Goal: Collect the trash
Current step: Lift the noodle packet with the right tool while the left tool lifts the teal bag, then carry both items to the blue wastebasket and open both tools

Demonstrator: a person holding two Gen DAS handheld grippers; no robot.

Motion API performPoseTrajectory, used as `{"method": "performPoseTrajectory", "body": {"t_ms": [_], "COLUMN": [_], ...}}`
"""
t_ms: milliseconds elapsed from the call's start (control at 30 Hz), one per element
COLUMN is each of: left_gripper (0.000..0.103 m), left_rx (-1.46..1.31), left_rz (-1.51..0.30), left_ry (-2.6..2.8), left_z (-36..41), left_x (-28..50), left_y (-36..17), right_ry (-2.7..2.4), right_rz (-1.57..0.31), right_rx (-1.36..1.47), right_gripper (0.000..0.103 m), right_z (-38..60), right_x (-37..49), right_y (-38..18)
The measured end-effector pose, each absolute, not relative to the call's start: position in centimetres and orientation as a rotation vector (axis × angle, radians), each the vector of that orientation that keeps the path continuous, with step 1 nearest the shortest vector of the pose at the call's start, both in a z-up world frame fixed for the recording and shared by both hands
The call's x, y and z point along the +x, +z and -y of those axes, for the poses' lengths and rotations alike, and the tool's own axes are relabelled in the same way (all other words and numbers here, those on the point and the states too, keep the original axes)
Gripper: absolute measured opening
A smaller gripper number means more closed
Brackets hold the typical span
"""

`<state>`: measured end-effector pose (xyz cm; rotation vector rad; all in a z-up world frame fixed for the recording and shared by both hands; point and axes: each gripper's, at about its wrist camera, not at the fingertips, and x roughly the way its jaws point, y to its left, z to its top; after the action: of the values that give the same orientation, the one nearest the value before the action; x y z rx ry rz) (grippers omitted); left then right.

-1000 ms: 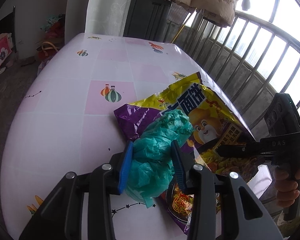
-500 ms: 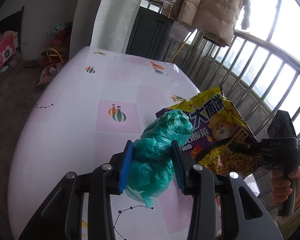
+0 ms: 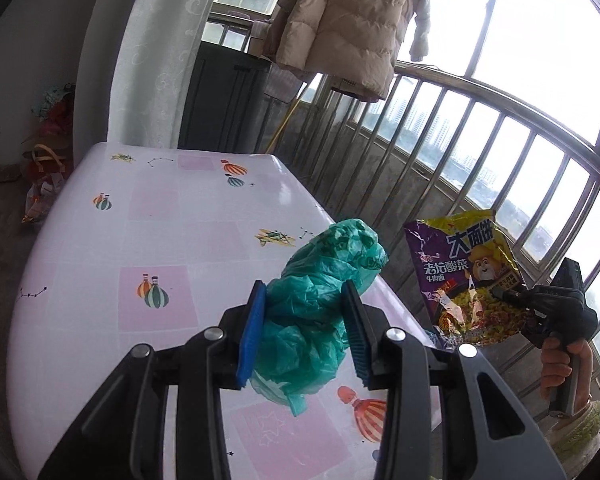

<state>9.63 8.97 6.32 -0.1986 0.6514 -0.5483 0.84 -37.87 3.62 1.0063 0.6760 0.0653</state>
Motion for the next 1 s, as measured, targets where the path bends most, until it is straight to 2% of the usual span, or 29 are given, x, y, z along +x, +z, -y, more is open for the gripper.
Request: {"method": "performPoseTrajectory", "body": {"t_ms": [167,333,767,833,933,1000], "left_gripper": [0.037,0.037,0.037,0.037,0.037,0.037], "left_rx": [-0.162,-0.089,0.079,0.109,0.162,0.198], "left_rz": [-0.705,-0.759,-0.871,-0.893,-0.923,-0.945], "left_ry": [-0.738,-0.843,-0.918,-0.925,-0.948,-0.967], "left_z": [-2.4,4.6,16.5,18.4,21.4,23.8], "left_x": [11.1,11.7,14.1,14.8,15.6,16.1], "left_y": [7.9,8.3,6.5,6.0,5.2,4.5], "right_ry": [-0.205,-0.421,-0.489,-0.517,-0.573,-0.612], "right_rz": [-0.518,-0.516,-0.549,-0.601,-0.737,-0.821], "right_rx": [1.139,1.167,1.382,1.377,1.420,1.479], "right_gripper": [0.003,0.003,0.007,0.012,0.033,0.035], "right_z": [43.4,46.2,55.3,56.3,57.4,57.6], "right_x": [-6.2,-9.1,-5.6,-4.5,-3.4,-3.5], "right_y": [1.2,-2.1,-14.8,-17.9,-23.9,-27.1]}}
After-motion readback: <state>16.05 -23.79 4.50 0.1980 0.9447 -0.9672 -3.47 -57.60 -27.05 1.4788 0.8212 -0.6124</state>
